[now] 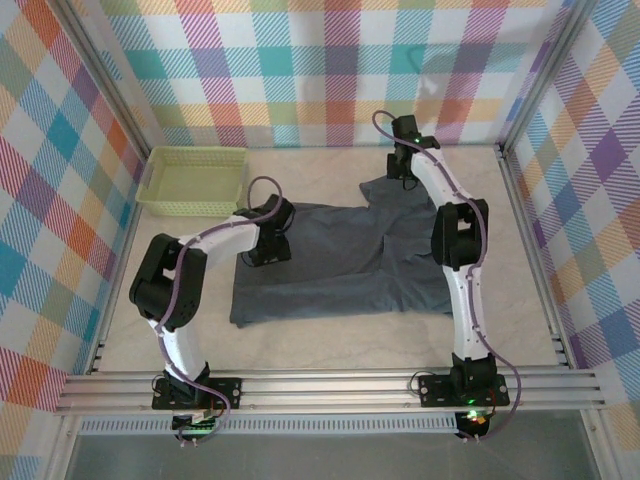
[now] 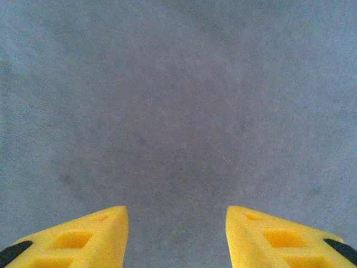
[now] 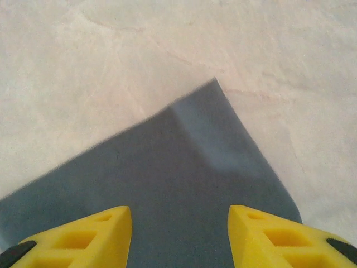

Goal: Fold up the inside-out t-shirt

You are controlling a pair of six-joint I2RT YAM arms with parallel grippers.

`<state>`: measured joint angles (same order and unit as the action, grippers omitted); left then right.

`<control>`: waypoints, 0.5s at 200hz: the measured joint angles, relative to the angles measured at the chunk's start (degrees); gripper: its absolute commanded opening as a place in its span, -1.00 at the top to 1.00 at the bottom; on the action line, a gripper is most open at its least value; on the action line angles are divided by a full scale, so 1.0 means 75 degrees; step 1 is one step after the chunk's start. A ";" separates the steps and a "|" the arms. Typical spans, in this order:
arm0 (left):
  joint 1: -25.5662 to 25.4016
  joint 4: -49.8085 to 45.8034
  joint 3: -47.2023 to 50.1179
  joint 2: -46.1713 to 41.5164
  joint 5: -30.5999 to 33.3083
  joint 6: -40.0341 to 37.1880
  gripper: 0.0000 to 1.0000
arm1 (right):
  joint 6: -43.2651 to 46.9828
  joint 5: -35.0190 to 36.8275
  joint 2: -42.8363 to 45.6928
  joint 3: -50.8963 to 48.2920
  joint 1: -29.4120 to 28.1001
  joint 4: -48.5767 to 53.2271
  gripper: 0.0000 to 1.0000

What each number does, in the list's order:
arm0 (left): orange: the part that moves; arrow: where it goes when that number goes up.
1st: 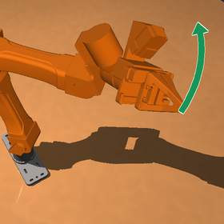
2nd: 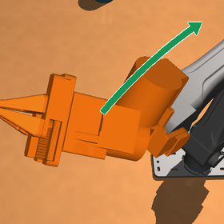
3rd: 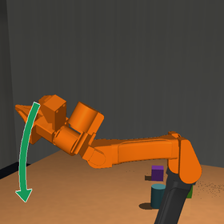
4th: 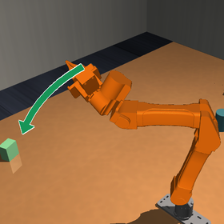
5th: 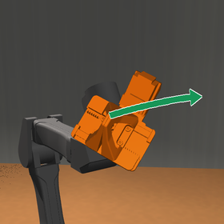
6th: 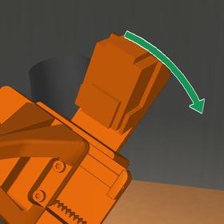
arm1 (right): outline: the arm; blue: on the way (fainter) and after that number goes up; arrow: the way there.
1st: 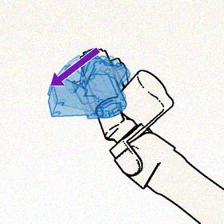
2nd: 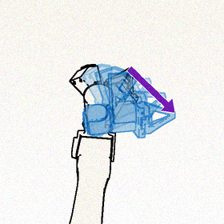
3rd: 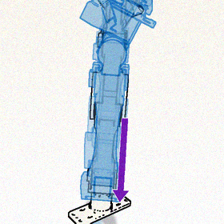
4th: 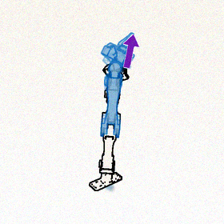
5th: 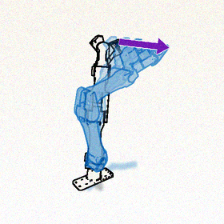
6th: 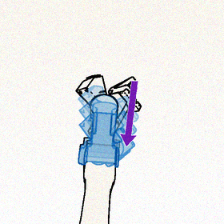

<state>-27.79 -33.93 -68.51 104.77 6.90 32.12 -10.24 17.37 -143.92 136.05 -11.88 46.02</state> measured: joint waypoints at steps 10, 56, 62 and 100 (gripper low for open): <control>-0.0119 0.0044 0.0093 0.0003 -0.0017 0.0020 -0.03 | 0.0114 -0.0003 -0.0402 0.0571 0.0044 0.0050 -0.04; -0.0557 0.0705 0.1110 -0.0519 0.0055 0.0379 -0.07 | 0.0659 0.0000 -0.1341 0.1737 0.0201 -0.0119 -0.15; -0.0644 0.0755 0.1291 -0.0647 0.0058 0.0452 -0.07 | 0.0714 0.0006 -0.1408 0.1772 0.0227 -0.0166 -0.14; -0.1148 0.1105 0.2087 -0.1204 0.0251 0.0959 -0.08 | 0.0906 -0.0026 -0.1894 0.2180 0.0326 -0.0242 0.00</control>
<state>-36.40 -25.65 -52.86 95.74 8.78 39.31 -3.44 17.17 -158.12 152.40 -9.43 44.21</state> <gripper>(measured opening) 0.538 0.525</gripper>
